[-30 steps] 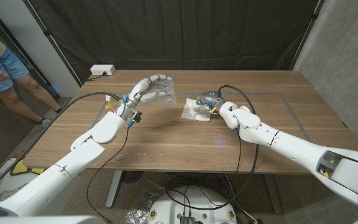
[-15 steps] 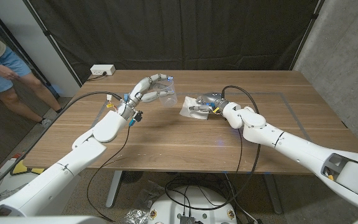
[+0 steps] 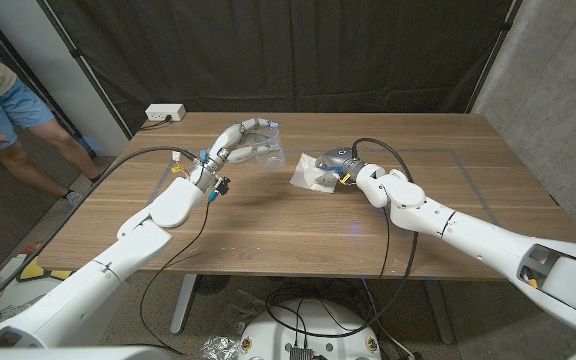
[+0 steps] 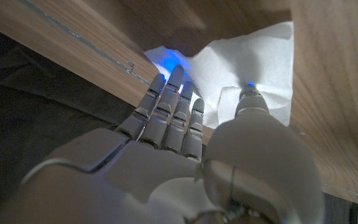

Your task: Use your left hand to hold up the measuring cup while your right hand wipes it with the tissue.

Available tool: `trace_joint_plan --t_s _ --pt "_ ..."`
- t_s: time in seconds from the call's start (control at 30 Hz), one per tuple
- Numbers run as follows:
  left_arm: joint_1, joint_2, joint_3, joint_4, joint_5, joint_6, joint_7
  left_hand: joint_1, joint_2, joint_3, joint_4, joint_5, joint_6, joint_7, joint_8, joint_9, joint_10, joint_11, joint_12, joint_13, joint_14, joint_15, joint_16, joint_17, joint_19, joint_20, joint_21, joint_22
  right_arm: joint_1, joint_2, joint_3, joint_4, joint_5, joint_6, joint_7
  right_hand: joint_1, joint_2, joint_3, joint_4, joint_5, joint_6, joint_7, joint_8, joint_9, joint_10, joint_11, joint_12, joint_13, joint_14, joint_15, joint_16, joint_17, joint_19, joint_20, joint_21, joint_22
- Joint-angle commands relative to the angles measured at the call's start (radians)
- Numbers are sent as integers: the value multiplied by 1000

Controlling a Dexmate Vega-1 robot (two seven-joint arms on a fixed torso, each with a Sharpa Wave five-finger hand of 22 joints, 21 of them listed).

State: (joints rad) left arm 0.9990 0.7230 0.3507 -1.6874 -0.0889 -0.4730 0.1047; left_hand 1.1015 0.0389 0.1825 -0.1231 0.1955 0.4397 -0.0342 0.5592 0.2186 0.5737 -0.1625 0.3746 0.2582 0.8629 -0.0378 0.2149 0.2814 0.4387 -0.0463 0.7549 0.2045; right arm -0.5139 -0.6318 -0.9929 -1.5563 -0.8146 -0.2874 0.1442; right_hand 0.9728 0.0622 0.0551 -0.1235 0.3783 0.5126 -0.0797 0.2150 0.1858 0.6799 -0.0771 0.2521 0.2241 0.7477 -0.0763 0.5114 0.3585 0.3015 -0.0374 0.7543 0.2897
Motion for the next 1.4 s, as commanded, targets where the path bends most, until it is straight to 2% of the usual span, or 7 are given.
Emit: trace_joint_plan --t_s 0.03,0.17,0.3,0.4,0.73,0.97,1.4 --pt "-9 -5 3 15 -7 -9 -3 21 22 4 8 -3 11 3 6 4 24 -20 2 2 87 -184 0 5 -5 -20 10 1 7 3 -23 16 -73 11 2 68 -5 -9 -24 8 59 -19 5 3 89 -29 30 20 35 -149 110 92 10 -44 26 -6" --pt "-15 -6 6 23 -8 -7 -7 20 21 3 9 -4 12 2 7 4 26 -19 2 1 87 -184 0 6 -5 -21 12 1 -3 4 -16 31 -85 35 -68 139 14 -13 -26 5 189 -27 16 5 222 -40 94 51 62 -156 228 202 27 -60 71 -8" --pt "-26 -9 13 32 -9 -6 -13 20 20 3 8 -3 11 4 8 4 24 -17 0 1 88 -184 -1 7 -7 -21 14 0 -17 3 -3 42 -88 61 -153 185 57 -8 -17 -12 401 -47 54 10 363 -50 182 97 122 -158 280 250 40 -66 129 -9" --pt "-34 -11 17 40 -9 -7 -16 19 19 3 8 -3 12 5 9 5 23 -17 -1 2 88 -184 -2 7 -8 -21 16 0 -23 5 4 53 -91 74 -195 209 76 -6 -14 -33 532 -38 92 20 448 -48 242 133 171 -156 328 293 45 -73 168 -5" --pt "-68 -20 34 65 -15 -3 -36 19 19 4 8 -2 9 2 9 5 24 -21 -3 2 88 -185 -4 9 -11 -21 22 -1 -69 12 54 60 -64 67 -343 236 90 -2 -13 -54 575 -22 102 31 480 -39 279 171 192 -157 360 327 47 -79 212 4" --pt "-101 -31 56 93 -21 0 -57 19 18 4 8 -2 9 2 10 6 25 -18 -3 2 89 -185 -4 10 -11 -21 24 -1 -117 35 116 76 18 71 -500 245 96 0 -9 -65 583 -18 109 46 490 -9 297 193 210 -156 375 346 58 -77 243 10" --pt "-154 -53 90 142 -27 3 -83 19 19 6 7 -2 7 3 10 4 22 -19 -6 3 88 -184 -7 13 -17 -19 32 -2 -168 62 199 76 171 107 -652 252 97 -1 2 -78 586 -14 119 73 494 -18 324 241 230 -155 392 400 65 -82 301 20"
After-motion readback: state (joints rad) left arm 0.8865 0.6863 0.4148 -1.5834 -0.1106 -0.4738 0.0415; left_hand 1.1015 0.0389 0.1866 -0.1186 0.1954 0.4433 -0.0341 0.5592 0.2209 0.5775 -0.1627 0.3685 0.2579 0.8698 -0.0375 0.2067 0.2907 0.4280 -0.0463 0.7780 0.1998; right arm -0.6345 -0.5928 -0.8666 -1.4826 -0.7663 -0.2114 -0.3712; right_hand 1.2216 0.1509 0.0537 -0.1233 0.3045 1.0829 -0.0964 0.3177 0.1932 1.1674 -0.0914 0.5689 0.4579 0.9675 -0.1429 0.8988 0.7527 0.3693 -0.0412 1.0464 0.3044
